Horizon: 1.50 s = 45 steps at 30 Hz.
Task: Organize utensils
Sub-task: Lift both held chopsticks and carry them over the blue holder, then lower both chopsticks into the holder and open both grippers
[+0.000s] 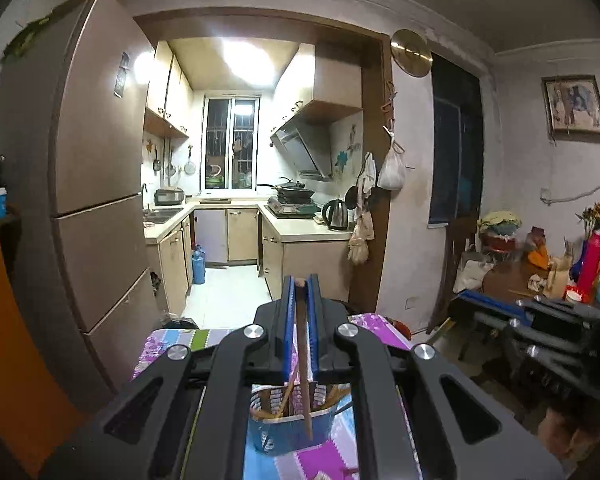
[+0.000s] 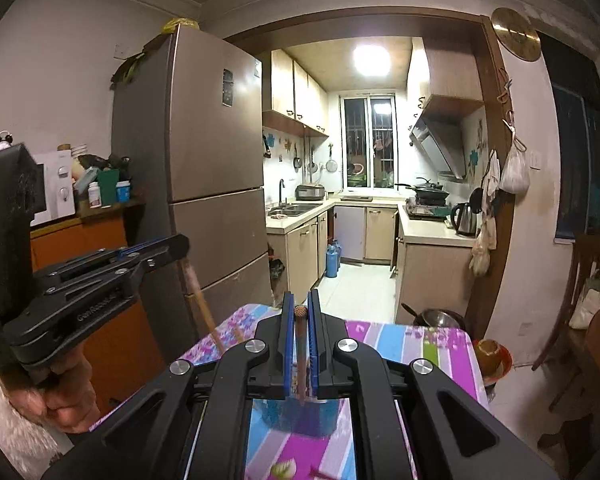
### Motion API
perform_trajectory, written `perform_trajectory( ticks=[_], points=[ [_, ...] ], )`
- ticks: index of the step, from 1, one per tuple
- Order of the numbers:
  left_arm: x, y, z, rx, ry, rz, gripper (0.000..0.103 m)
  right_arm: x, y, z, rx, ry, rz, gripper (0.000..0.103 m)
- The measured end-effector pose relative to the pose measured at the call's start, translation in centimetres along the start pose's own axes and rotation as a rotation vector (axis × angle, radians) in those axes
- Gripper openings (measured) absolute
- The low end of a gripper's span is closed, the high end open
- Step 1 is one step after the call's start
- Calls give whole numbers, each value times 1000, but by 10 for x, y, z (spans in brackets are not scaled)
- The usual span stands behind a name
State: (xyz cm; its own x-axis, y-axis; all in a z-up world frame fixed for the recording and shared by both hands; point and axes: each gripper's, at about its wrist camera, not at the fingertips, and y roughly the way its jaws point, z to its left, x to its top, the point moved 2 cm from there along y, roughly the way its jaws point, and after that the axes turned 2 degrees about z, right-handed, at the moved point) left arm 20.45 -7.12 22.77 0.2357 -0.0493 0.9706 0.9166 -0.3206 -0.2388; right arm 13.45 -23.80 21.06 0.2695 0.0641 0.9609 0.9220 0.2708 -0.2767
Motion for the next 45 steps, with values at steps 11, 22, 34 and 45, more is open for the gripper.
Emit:
perform_trajectory(
  ticks=[11,22,34,45],
  points=[
    [-10,70,12,50,46,32,5,-6,83,-11,-24,6,64,8],
    [-28,102,29,23,22,104,5,-16,117,-14,4,22,132,8],
    [-55,132,26,58,70,223,26,-31,133,-25,13,73,193,9],
    [-86,40,12,399,95,58,47,-75,17,-20,36,98,55,18]
  ],
)
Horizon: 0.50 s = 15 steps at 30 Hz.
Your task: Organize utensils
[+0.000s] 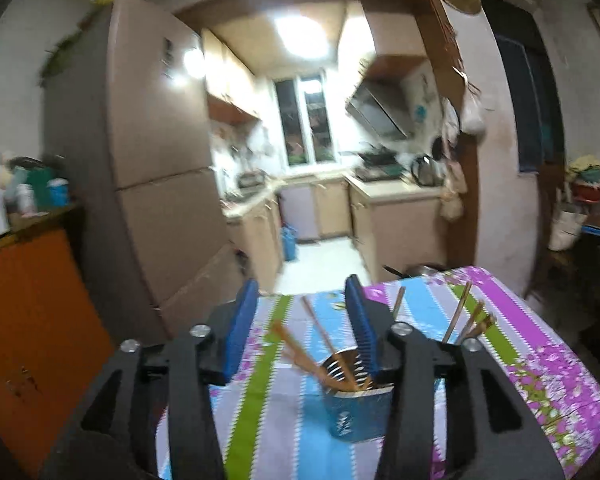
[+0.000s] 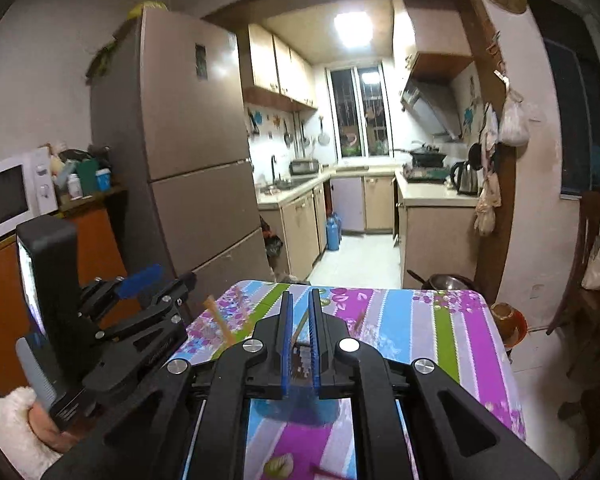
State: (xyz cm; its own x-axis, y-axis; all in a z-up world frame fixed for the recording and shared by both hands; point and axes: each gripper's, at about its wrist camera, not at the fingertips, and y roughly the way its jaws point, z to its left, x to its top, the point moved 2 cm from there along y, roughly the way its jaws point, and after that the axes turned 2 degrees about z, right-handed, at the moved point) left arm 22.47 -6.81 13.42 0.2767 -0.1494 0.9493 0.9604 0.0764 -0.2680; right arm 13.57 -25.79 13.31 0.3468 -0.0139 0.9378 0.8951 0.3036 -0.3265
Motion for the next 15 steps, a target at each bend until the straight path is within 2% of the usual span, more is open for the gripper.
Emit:
perform_trajectory(
  ticks=[1,3,8,10,15],
  points=[
    [-4,-9,0,19,0,-13,48,-9,-12,3,-1,-4,-9,29],
    [-13,-31,1,49,1,-36,49,-31,-39,11,-27,-26,-35,36],
    [-33,-93,2,40,-31,-95,57,-90,-101,27,-163,-78,-113,51],
    [-35,-119,2,27,-44,-134,59,-102,-115,28,-186,-67,-125,61],
    [-34,-176,2,12,-58,-268,63,-122,-146,42,-262,-135,-168,71]
  ],
)
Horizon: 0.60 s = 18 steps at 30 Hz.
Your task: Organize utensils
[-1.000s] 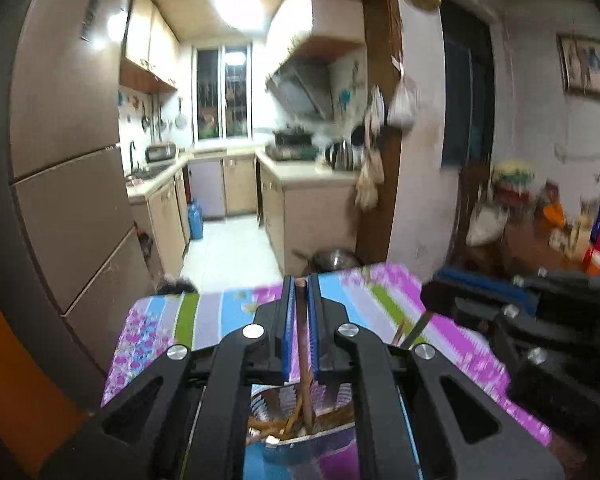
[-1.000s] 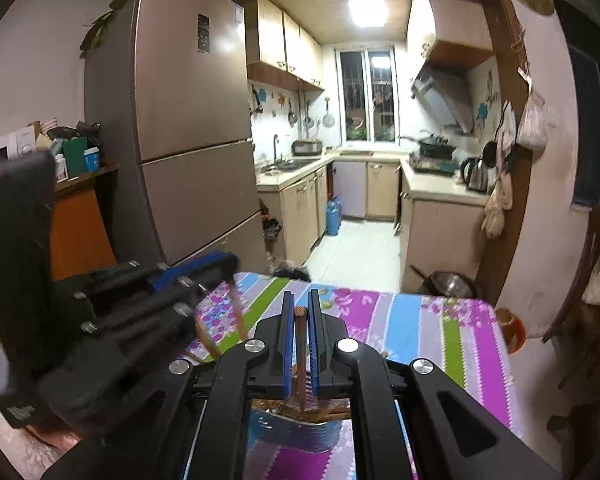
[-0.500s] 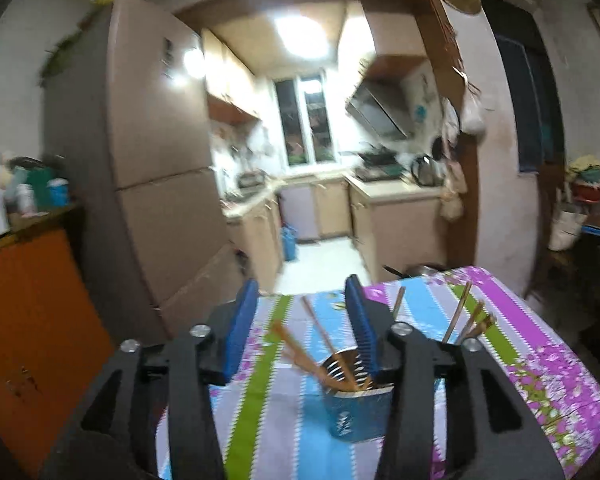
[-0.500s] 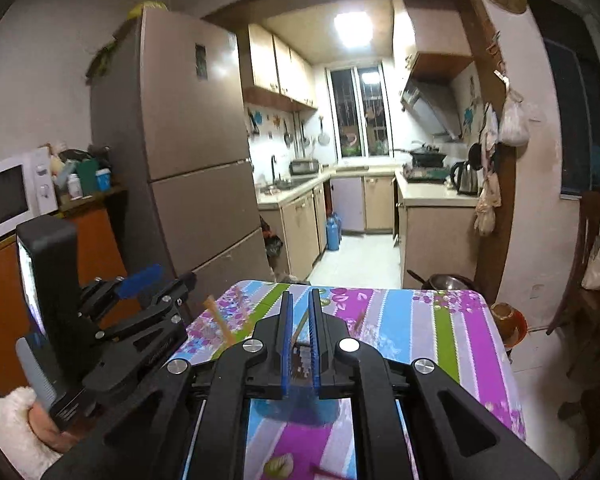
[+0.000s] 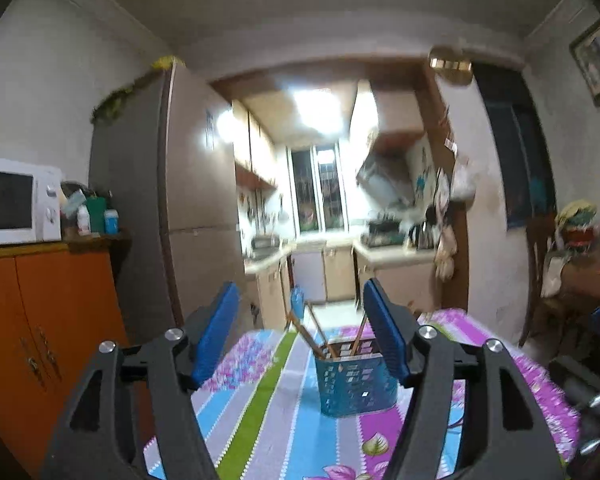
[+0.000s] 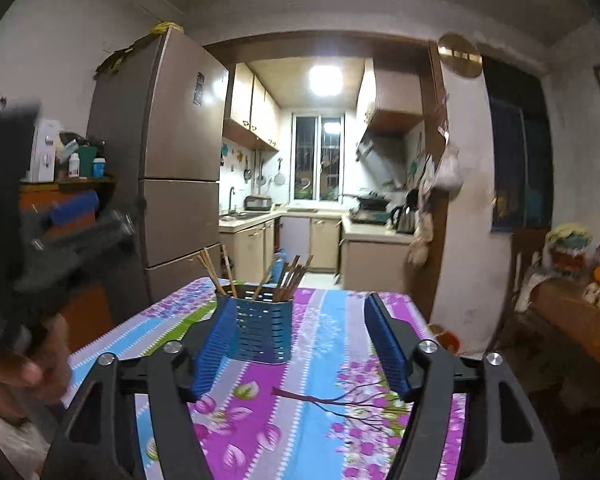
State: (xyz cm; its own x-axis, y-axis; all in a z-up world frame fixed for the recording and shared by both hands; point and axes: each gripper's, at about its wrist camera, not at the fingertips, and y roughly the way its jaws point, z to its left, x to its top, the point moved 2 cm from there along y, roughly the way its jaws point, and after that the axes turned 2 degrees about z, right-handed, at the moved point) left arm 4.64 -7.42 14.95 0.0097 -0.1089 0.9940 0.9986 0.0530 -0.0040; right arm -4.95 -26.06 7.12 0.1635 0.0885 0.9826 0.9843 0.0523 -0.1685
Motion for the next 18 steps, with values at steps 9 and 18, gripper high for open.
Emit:
perform_trajectory(
  ticks=[9,18],
  points=[
    [12,-42,-3,-12,11,-116,65,3,-17,21,-4,-52,-57,91],
    [12,-47,-4,-11,3,-114,65,0,-14,21,-20,-56,-50,97]
  ],
)
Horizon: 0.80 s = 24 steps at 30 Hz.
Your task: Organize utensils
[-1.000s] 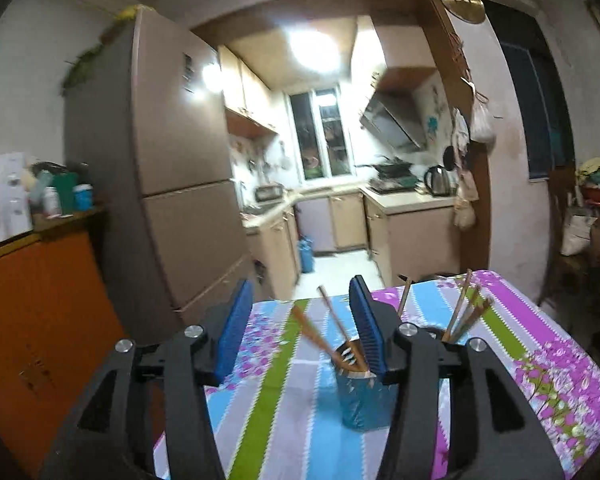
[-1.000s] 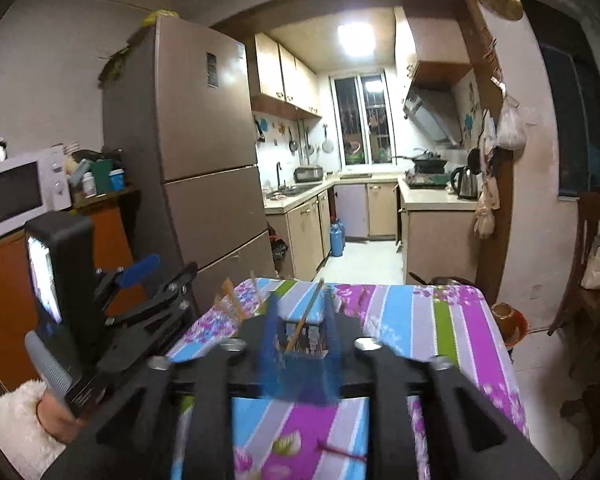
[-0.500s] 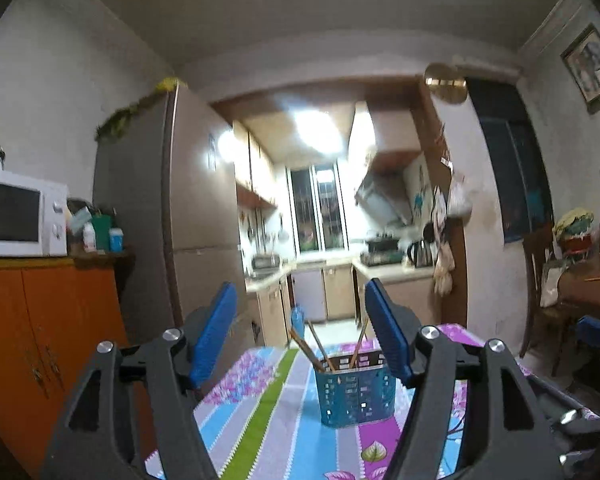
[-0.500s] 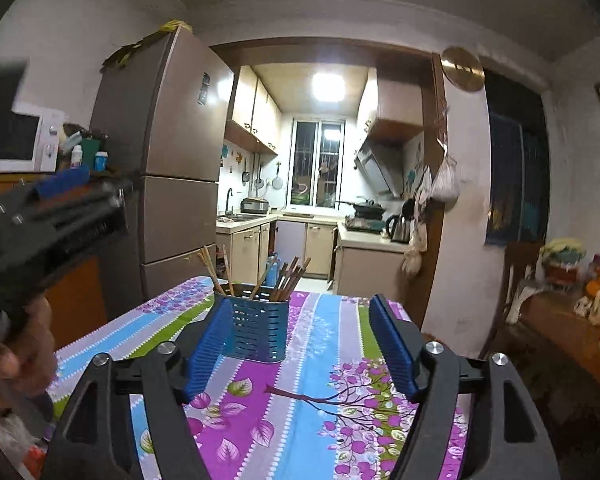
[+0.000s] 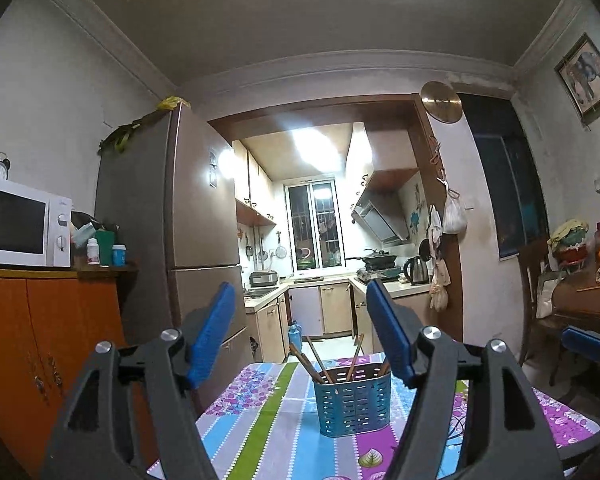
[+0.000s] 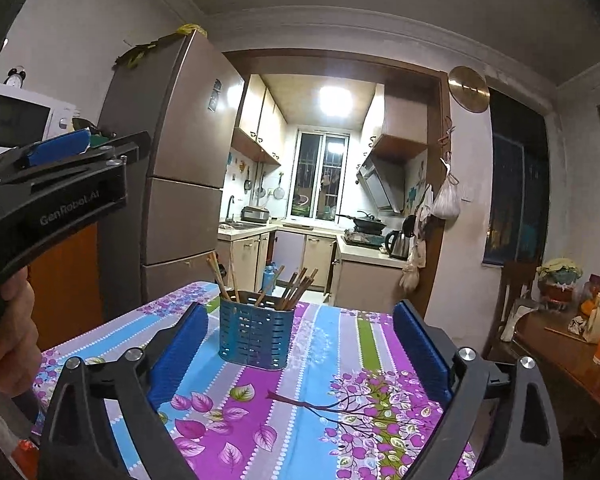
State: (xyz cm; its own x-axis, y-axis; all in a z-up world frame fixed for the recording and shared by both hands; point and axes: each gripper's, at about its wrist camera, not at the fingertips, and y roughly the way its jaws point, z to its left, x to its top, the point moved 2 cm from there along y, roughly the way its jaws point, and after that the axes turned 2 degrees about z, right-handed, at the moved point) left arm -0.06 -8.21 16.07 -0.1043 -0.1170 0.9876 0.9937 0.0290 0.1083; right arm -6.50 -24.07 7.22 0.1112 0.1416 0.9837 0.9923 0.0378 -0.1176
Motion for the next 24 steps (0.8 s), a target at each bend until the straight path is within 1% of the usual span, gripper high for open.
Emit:
perform_trajectory(
  ticks=[3,4,5,6,7,9,12,14,16,18,20,22,24],
  points=[
    [-3,-1,1,-1,0,8,68,0,-1,-3,-16,8,-3,98],
    [-4,0,1,-2,-2,14,73,-1,1,-4,-26,10,2,98],
    [-4,2,1,-3,-6,19,81,-2,2,-6,-33,14,9,98],
    [-6,3,2,-5,-11,26,87,-4,3,-6,-42,18,19,98],
    [-9,6,3,-30,-19,41,98,-8,6,-8,-61,31,33,98],
    [-19,12,5,-87,-25,67,98,-15,10,-13,-77,51,48,98],
    [-47,23,5,-157,-26,149,98,-37,21,-25,-54,117,98,98],
    [-77,35,4,-205,-28,258,98,-53,30,-34,-48,179,146,98],
    [-102,42,8,-222,-58,323,98,-70,41,-43,-59,228,209,98],
    [-130,51,12,-201,-77,404,98,-87,51,-49,-98,259,263,98],
    [-151,58,12,-166,-59,458,98,-102,62,-54,-95,289,312,98],
    [-173,63,7,-152,-26,495,98,-115,70,-54,-92,304,360,98],
    [-192,65,3,-140,22,522,98,-128,75,-48,-124,275,388,98]
  ],
)
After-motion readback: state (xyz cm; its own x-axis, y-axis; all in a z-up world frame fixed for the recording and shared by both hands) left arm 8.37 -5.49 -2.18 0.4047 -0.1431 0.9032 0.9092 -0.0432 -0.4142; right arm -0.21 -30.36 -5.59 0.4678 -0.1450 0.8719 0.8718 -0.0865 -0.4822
